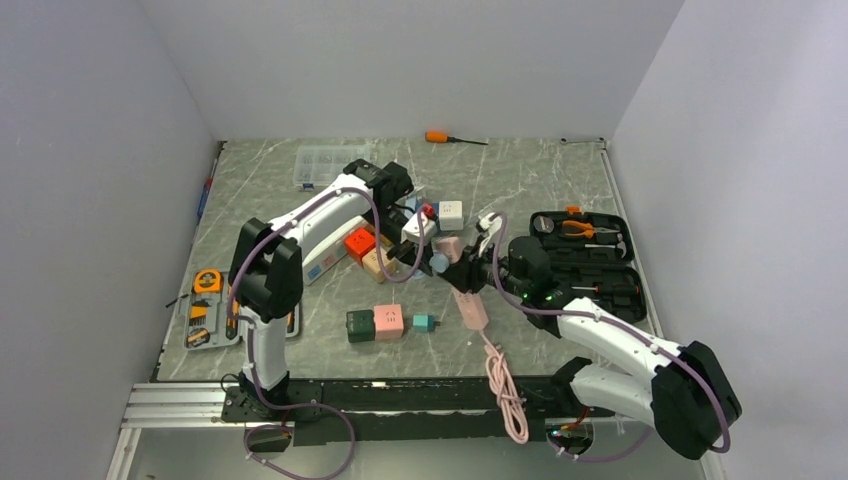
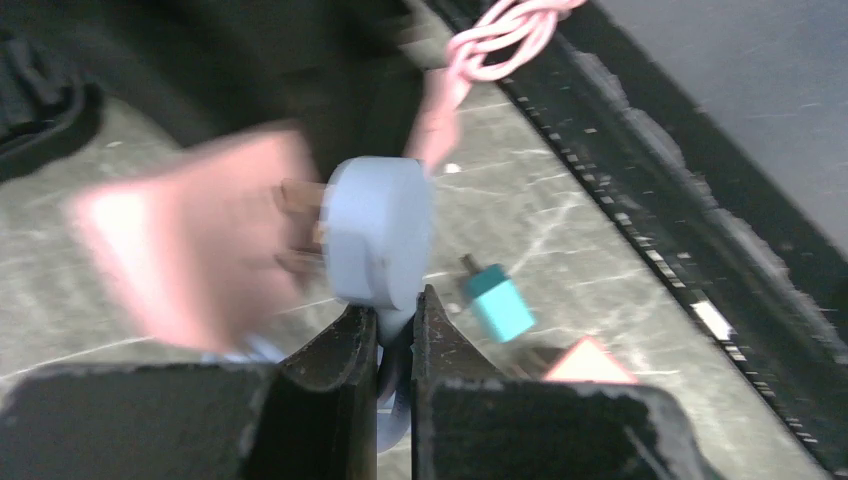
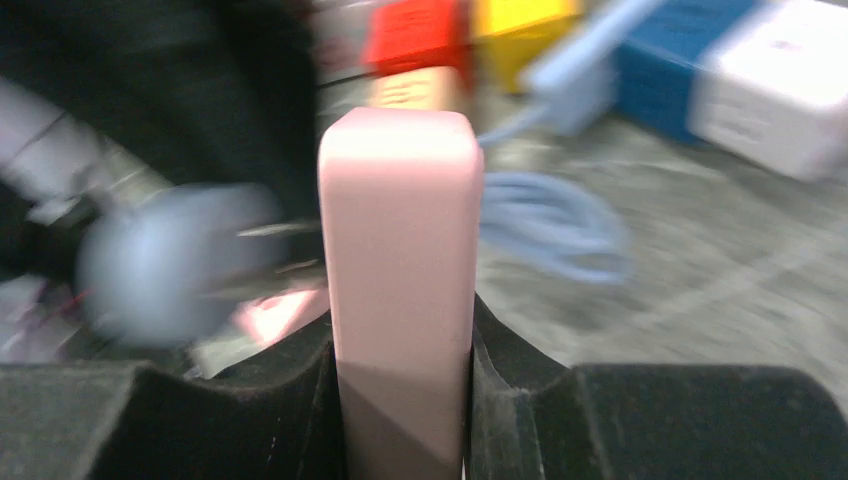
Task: Pull the plug off the socket
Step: Remove the plug from the socket, then place the socket at the center of the board.
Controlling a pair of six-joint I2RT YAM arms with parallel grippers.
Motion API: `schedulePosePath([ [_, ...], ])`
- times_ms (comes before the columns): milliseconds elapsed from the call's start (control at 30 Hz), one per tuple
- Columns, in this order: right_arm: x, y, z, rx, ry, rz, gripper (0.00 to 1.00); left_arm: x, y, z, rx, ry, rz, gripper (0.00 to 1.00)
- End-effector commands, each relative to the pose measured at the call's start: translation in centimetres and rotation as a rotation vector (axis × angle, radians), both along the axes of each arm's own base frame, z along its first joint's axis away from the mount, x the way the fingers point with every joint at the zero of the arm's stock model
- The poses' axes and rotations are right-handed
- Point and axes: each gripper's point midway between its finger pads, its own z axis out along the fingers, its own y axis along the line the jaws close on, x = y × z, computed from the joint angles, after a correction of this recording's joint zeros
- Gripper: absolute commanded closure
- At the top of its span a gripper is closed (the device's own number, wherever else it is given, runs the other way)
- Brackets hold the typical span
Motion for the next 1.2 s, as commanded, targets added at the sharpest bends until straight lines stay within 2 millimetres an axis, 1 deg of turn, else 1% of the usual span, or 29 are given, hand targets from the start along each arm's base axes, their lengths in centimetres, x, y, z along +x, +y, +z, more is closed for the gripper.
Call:
schedulePosePath([
  [0,7.7,-8.1,-2.1,-0.12,-0.012,-0.484,1.0,-7.2,2.1,4.6,0.032,0.133,-0.071,1.0],
  [33,8.2,-8.8,-2.2,-0.129,-0.016,-0.525,1.0,-7.5,2.0,4.5,0.036,0.135,-0.078,1.0],
  [167,9.4,-10.1,-1.8,-0.156,-0.035,-0.594,1.0,-8.0,2.0,4.4,0.046,0.136,-0.091,1.0],
  [300,9.2,-9.2,-0.8,-0.108,-0.055,-0.546,1.0,-7.7,2.0,4.1,0.051,0.116,-0.097,1.0],
  [400,9.4,-9.2,-0.6,-0.116,-0.051,-0.552,1.0,-7.0,1.8,3.8,0.063,0.099,-0.096,1.0],
  [500,10.0,-9.7,0.4,-0.111,-0.066,-0.585,1.0,-4.9,1.3,3.4,0.089,0.097,-0.062,1.0],
  [600,11.1,-10.1,1.2,-0.121,-0.072,-0.614,1.0,-1.2,0.7,3.0,0.117,0.123,0.016,1.0],
  [633,11.6,-10.4,1.5,-0.126,-0.073,-0.634,1.0,0.2,0.8,2.8,0.127,0.112,0.041,1.0],
  [733,13.3,-10.8,1.9,-0.144,-0.062,-0.674,1.0,3.5,0.7,2.2,0.141,0.057,0.106,1.0],
  [800,14.6,-10.9,1.8,-0.158,-0.044,-0.702,1.0,5.2,0.3,2.3,0.125,0.009,0.15,1.0],
  [833,15.5,-11.0,2.1,-0.157,-0.039,-0.721,1.0,6.1,0.1,2.5,0.112,-0.027,0.167,1.0],
  [933,17.1,-11.2,1.7,-0.164,-0.017,-0.758,1.0,7.9,0.0,2.9,0.121,-0.104,0.217,1.0],
  [967,17.6,-11.8,1.4,-0.181,-0.009,-0.793,1.0,8.5,0.1,2.9,0.129,-0.133,0.234,1.0],
  [1067,18.3,-12.7,0.3,-0.238,0.008,-0.826,1.0,9.8,0.7,3.1,0.144,-0.188,0.29,1.0],
  [1100,18.4,-12.9,-0.3,-0.265,0.02,-0.825,1.0,9.9,0.8,3.1,0.146,-0.193,0.298,1.0],
  [1167,18.4,-13.1,-2.2,-0.328,0.071,-0.812,1.0,10.2,1.0,2.4,0.16,-0.193,0.324,1.0],
])
